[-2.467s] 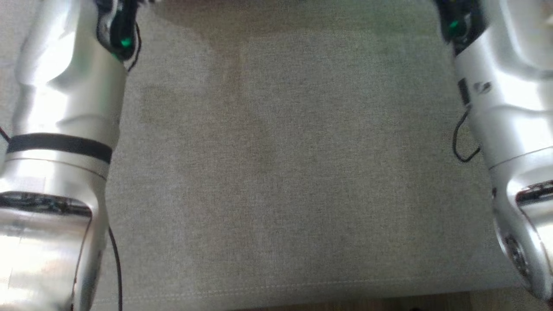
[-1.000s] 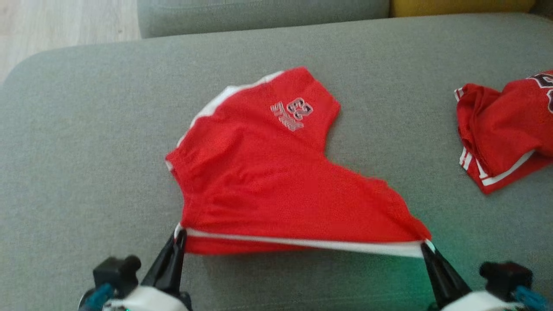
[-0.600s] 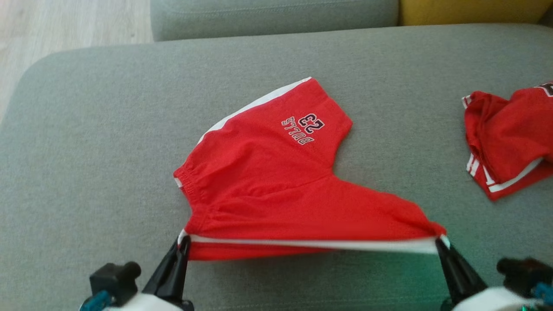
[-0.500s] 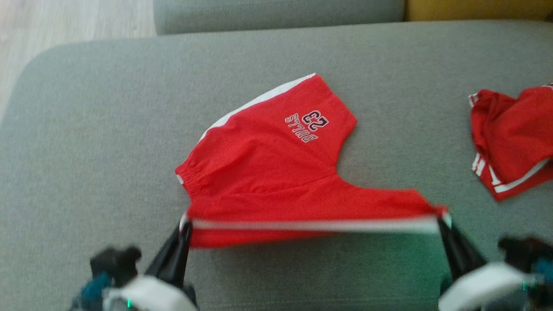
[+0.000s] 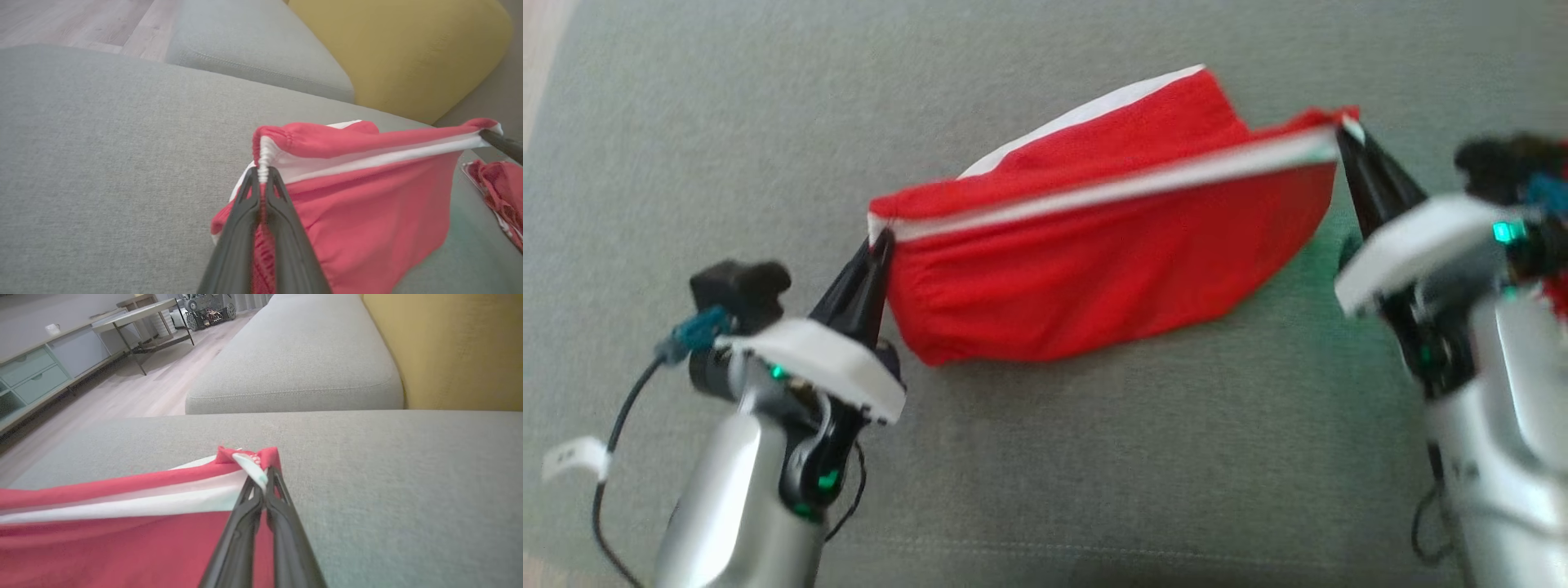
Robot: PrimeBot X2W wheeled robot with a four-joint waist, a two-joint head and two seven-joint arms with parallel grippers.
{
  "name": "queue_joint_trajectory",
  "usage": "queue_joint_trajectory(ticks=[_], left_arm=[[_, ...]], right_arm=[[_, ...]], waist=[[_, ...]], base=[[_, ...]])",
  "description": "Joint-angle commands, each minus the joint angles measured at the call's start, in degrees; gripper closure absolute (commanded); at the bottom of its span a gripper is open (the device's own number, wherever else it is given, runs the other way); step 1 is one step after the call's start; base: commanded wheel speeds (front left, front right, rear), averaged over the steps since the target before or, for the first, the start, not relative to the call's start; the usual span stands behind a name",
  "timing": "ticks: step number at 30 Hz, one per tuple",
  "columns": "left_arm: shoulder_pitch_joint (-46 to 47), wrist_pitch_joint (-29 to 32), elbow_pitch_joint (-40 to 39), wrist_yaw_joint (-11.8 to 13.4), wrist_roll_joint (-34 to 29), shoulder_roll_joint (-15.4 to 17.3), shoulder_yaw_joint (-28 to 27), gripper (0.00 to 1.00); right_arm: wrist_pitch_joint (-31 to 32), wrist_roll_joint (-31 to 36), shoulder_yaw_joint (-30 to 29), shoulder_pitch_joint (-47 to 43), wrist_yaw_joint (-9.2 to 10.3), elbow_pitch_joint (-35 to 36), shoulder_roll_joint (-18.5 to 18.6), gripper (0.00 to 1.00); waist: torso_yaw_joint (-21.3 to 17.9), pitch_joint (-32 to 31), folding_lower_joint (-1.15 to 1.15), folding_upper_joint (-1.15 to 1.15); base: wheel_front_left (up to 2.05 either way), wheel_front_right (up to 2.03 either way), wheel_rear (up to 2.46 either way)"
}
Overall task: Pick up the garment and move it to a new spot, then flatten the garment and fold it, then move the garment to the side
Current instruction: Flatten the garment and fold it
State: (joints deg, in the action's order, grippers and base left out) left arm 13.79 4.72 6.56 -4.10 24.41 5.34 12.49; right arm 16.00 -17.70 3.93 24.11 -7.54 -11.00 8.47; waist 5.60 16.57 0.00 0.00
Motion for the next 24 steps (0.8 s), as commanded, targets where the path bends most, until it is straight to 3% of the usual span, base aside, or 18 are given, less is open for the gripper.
queue_joint_trajectory(ticks=[1, 9, 17, 18, 19, 20, 21, 22, 24], left_arm=[[2.9, -0.5, -0.4, -0.4, 0.5, 0.5, -1.6, 1.0], [9.1, -3.9, 9.4, -1.7, 2.8, -0.9, 0.2, 1.0], [13.9, -7.4, 18.2, -1.8, 4.4, -1.7, 0.8, 1.0], [14.3, -7.9, 19.1, -1.7, 4.6, -1.8, 0.8, 1.0], [14.6, -8.3, 19.9, -1.6, 4.9, -1.9, 0.7, 1.0], [14.9, -8.5, 20.7, -1.7, 5.2, -1.9, 0.8, 0.96], [15.2, -8.8, 21.4, -1.7, 5.6, -2.0, 0.9, 0.55], [15.4, -9.2, 21.9, -1.8, 5.9, -2.0, 0.9, 0.0], [15.7, -10.1, 22.9, -1.8, 6.0, -2.1, 1.1, 0.0]], right_arm=[[-0.8, -0.8, 2.1, 3.5, 0.05, -0.5, 0.8, 1.0], [-3.9, -4.7, 9.3, 17.8, 0.05, -18.7, 1.6, 1.0], [-9.1, -7.6, 13.9, 25.8, 0.05, -32.7, 0.8, 0.97], [-9.8, -8.2, 14.6, 26.5, 0.05, -33.8, 0.6, 0.68], [-10.5, -8.7, 15.2, 27.1, 0.05, -34.9, 0.6, 0.16], [-11.3, -9.1, 15.8, 27.6, 0.05, -35.8, 0.6, 0.0], [-12.2, -9.6, 16.5, 28.0, 0.05, -36.5, 0.5, 0.0], [-13.2, -10.2, 17.1, 28.3, 0.05, -37.0, 0.5, 0.0], [-15.4, -11.1, 18.3, 28.5, 0.05, -37.9, 0.6, 0.0]], waist=[[1.7, 1.6, 0.0, 0.0], [3.7, 3.8, 0.0, 0.0], [4.9, 4.8, 0.0, 0.0], [5.0, 4.9, 0.0, 0.0], [5.1, 5.1, 0.0, 0.0], [5.1, 5.2, 0.0, 0.0], [5.1, 5.4, 0.0, 0.0], [5.1, 5.5, 0.0, 0.0], [4.9, 5.5, 0.0, 0.0]], base=[[0.0, 0.0, 0.0], [0.0, 0.0, 0.0], [0.0, 0.0, 0.0], [0.0, 0.0, 0.0], [0.0, 0.0, 0.0], [0.0, 0.0, 0.0], [0.0, 0.0, 0.0], [0.0, 0.0, 0.0], [0.0, 0.0, 0.0]])
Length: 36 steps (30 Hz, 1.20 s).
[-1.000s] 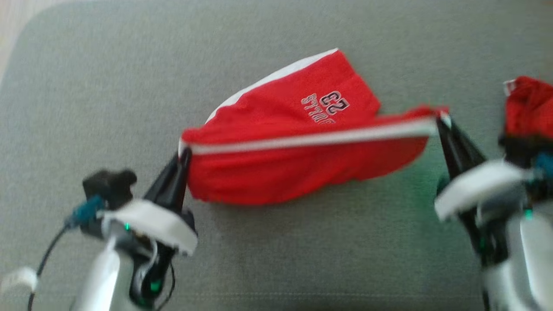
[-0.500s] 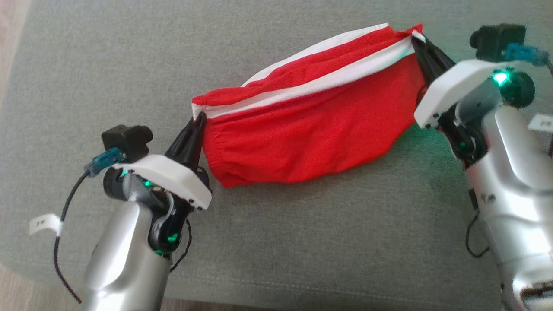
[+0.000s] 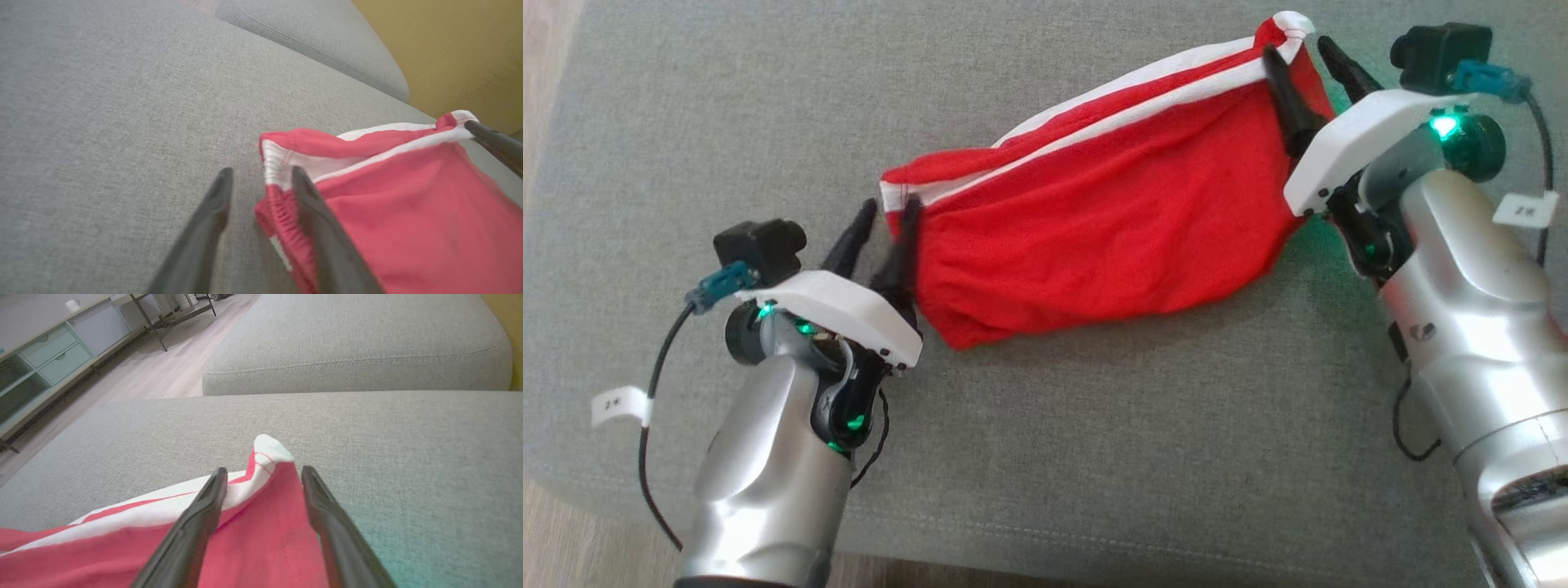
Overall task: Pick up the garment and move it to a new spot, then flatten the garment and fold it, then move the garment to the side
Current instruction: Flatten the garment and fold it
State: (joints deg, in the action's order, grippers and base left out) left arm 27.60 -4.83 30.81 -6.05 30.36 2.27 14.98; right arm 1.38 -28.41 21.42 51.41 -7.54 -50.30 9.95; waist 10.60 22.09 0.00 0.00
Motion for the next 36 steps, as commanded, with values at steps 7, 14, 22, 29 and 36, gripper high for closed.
queue_joint_trajectory(ticks=[7, 14, 22, 29, 36], left_arm=[[-0.1, -7.1, -2.1, 3.0, -2.9, 2.0, -1.5, 0.0], [-5.6, -10.0, -11.5, 8.0, -8.6, 3.7, -3.1, 0.0], [-10.9, -10.1, -18.9, 10.5, -12.2, 5.7, -3.5, 0.0], [-14.3, -7.8, -21.9, 11.1, -12.0, 7.8, -3.8, 0.0], [-16.8, -6.0, -22.9, 11.4, -11.8, 9.1, -3.7, 0.0]], right_arm=[[-10.4, -1.6, 3.8, -1.5, 0.05, 2.0, 0.2, 0.0], [-15.4, 1.6, 1.8, -7.1, 0.05, 8.7, 1.6, 0.0], [-15.4, 7.7, -5.1, -17.5, 0.05, 20.2, 2.0, 0.0], [-9.3, 13.6, -12.8, -31.7, 0.05, 36.4, -1.2, 0.0], [-2.6, 16.8, -15.0, -43.0, 0.05, 49.1, -4.0, 0.0]], waist=[[-1.7, -2.2, 0.0, 0.0], [-4.6, -4.8, 0.0, 0.0], [-6.3, -7.2, 0.0, 0.0], [-8.1, -8.9, 0.0, 0.0], [-9.5, -10.4, 0.0, 0.0]], base=[[0.0, 0.0, 0.0], [0.0, 0.0, 0.0], [0.0, 0.0, 0.0], [0.0, 0.0, 0.0], [0.0, 0.0, 0.0]])
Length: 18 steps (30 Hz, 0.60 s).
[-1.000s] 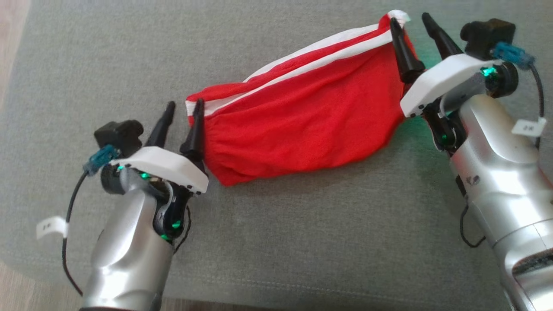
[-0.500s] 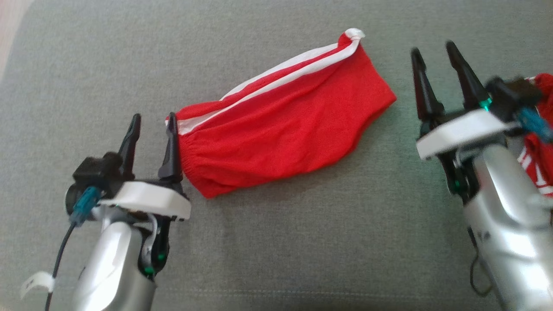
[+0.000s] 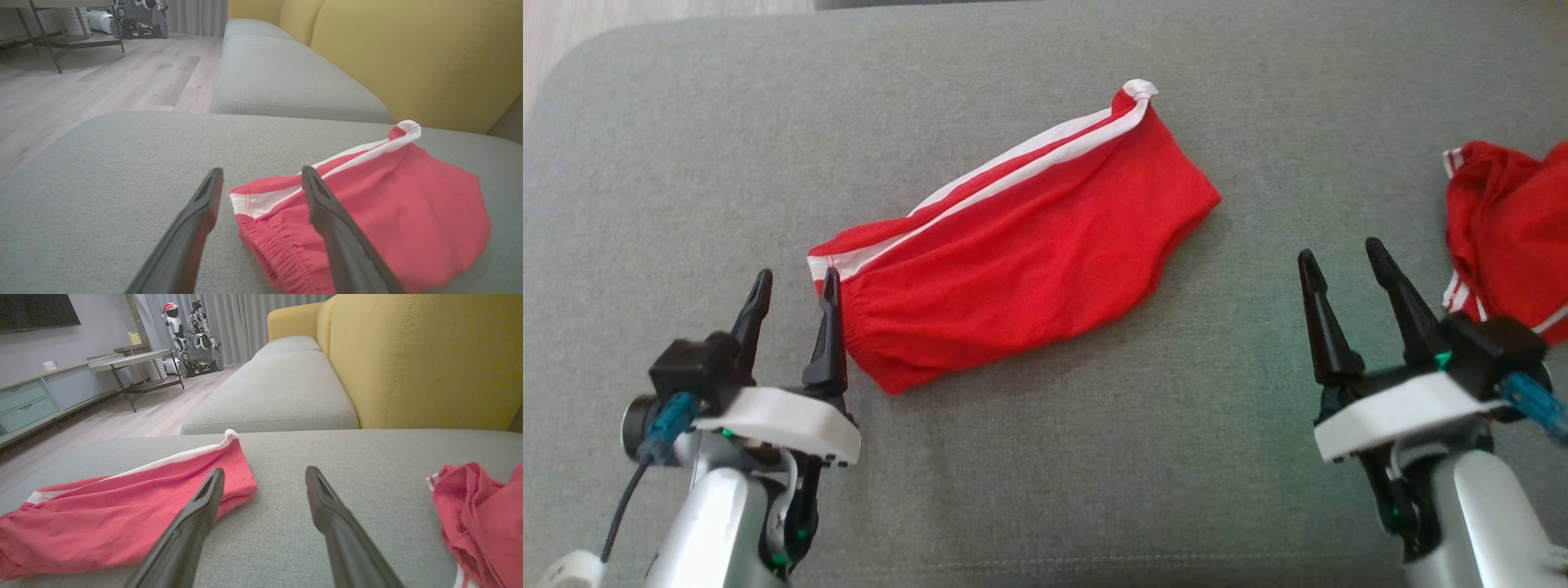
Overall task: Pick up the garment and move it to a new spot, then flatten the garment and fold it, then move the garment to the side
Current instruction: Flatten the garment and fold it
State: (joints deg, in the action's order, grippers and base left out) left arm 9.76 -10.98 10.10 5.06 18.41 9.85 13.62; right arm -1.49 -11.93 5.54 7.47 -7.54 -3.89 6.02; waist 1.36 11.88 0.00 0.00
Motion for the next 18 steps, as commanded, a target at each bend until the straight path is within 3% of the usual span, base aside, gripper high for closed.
queue_joint_trajectory(ticks=[1, 7, 18], left_arm=[[0.7, 0.3, -2.4, 0.4, 0.0, 1.7, -2.3, 0.0], [-0.5, 1.1, -3.3, 1.1, 0.0, 2.0, -1.9, 0.0], [-0.3, 1.1, -4.0, 2.0, 0.2, 2.1, -1.7, 0.0]], right_arm=[[0.9, 0.7, 0.7, 0.1, 0.05, 4.0, -0.2, 0.0], [4.1, 1.6, 0.1, -2.7, 0.05, 9.1, -1.1, 0.0], [5.8, 1.9, -0.1, -2.5, 0.05, 10.9, -1.6, 0.0]], waist=[[-0.4, -0.3, 0.0, 0.0], [-0.7, -0.5, 0.0, 0.0], [-0.7, -0.1, 0.0, 0.0]], base=[[0.0, 0.0, 0.0], [0.0, 0.0, 0.0], [0.0, 0.0, 0.0]])
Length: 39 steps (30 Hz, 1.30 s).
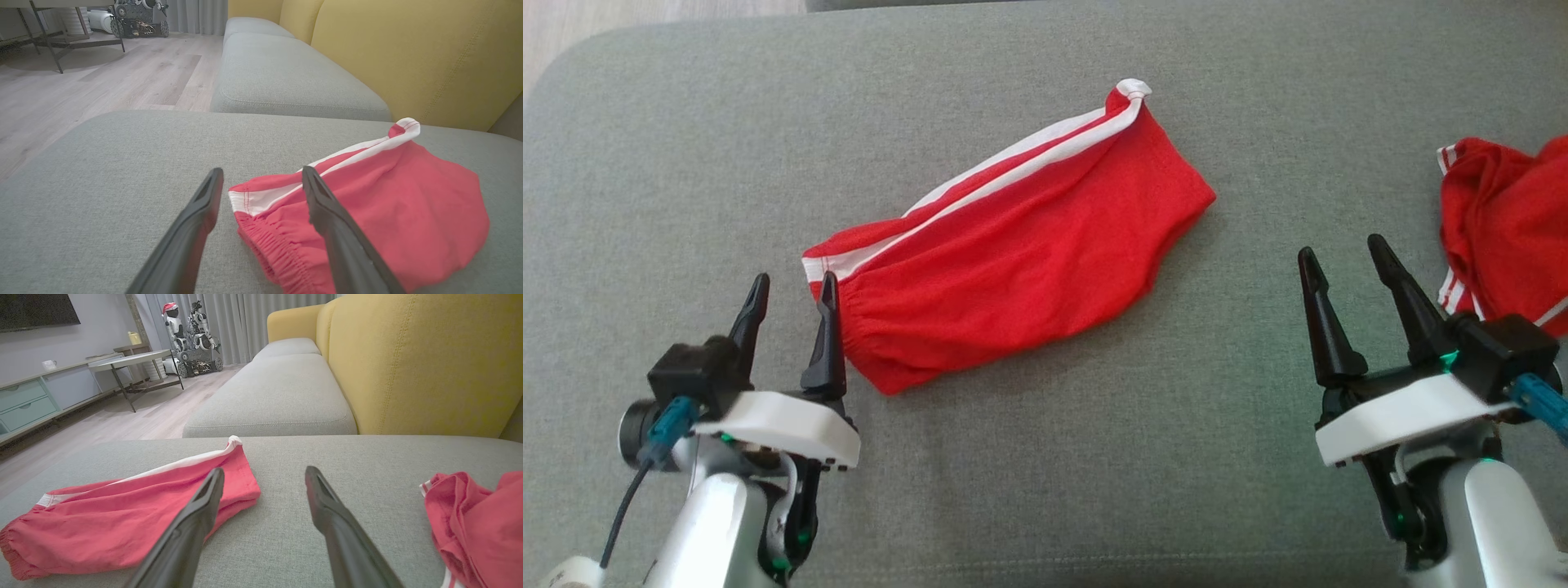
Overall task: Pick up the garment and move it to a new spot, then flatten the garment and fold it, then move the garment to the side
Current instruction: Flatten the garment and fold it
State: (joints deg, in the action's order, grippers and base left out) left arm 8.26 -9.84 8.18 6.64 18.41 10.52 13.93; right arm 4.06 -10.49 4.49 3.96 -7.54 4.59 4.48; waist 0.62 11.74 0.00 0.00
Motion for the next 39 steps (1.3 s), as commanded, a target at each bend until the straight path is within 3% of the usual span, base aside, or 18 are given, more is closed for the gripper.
queue_joint_trajectory(ticks=[1, 9, 14, 23, 33, 34, 35, 39], left_arm=[[1.3, -0.1, -2.1, 0.4, 0.2, 1.4, -2.0, 0.0], [2.3, -0.4, -2.4, 0.5, 0.2, 1.3, -1.5, 0.0], [4.1, -1.0, -2.4, 0.1, 0.2, 0.6, -0.7, 0.0], [8.6, -2.4, -0.5, -1.3, -0.3, -1.6, 2.1, 0.0], [10.1, -4.2, 2.5, -2.1, 0.3, -3.2, 2.7, 0.0], [10.1, -4.3, 2.7, -2.1, 0.3, -3.2, 2.7, 0.0], [10.0, -4.4, 2.8, -2.1, 0.3, -3.2, 2.6, 0.0], [9.8, -4.6, 3.0, -2.0, 0.2, -2.9, 2.4, 0.0]], right_arm=[[0.3, 0.5, 0.9, 1.0, 0.05, 2.5, -0.1, 0.0], [1.6, 0.1, 0.2, 3.1, 0.05, 1.1, 0.6, 0.0], [2.4, -0.8, 0.3, 9.4, 0.05, -4.6, 2.1, 0.0], [3.3, -1.5, 4.2, 24.9, 0.05, -25.3, 4.1, 0.0], [4.2, -2.5, 5.0, 31.1, 0.05, -45.3, 2.8, 0.0], [4.5, -3.2, 5.1, 31.2, 0.05, -46.3, 2.4, 0.13], [4.7, -3.9, 5.5, 31.4, 0.05, -47.0, 2.2, 0.96], [4.4, -6.6, 7.2, 31.4, 0.05, -48.0, 1.4, 1.0]], waist=[[0.1, 0.1, 0.0, 0.0], [1.2, 1.3, 0.0, 0.0], [3.2, 3.3, 0.0, 0.0], [8.3, 7.0, 0.0, 0.0], [10.7, 7.7, 0.0, 0.0], [10.6, 7.7, 0.0, 0.0], [10.4, 7.6, 0.0, 0.0], [9.5, 7.4, 0.0, 0.0]], base=[[0.0, 0.0, 0.0], [0.0, 0.0, 0.0], [0.0, 0.0, 0.0], [0.0, 0.0, 0.0], [0.0, 0.0, 0.0], [0.0, 0.0, 0.0], [0.0, 0.0, 0.0], [0.0, 0.0, 0.0]])
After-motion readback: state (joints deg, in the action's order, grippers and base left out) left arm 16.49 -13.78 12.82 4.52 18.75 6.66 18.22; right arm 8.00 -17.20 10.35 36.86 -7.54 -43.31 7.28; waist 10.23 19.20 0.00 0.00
